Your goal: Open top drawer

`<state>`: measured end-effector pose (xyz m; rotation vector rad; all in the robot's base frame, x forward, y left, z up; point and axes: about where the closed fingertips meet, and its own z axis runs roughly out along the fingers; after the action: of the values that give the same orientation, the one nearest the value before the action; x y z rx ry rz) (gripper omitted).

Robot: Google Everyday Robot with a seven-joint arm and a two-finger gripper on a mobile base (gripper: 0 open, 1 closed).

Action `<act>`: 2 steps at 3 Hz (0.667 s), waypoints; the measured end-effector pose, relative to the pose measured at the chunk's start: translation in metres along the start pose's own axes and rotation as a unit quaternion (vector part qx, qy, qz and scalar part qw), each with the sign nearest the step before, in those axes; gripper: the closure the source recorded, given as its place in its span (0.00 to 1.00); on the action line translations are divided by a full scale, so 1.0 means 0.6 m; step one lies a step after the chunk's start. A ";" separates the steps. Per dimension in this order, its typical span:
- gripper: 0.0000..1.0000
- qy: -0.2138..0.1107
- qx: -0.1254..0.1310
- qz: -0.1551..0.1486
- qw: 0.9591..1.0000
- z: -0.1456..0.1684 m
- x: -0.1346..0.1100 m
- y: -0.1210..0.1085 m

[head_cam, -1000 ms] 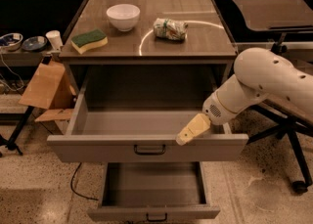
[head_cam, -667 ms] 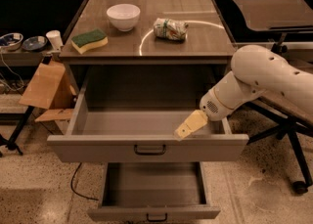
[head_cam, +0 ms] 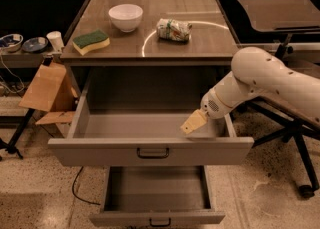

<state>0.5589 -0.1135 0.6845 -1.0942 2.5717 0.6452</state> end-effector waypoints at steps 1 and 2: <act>0.63 -0.027 0.012 -0.017 0.999 -0.019 -0.001 -0.001; 0.86 -0.043 0.021 -0.032 0.998 -0.037 0.010 0.008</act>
Offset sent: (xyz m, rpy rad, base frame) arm -0.0217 -0.0223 0.0315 0.0393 -0.1720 0.0228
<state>0.5494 -0.1255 0.7026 -1.1066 2.4549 0.6073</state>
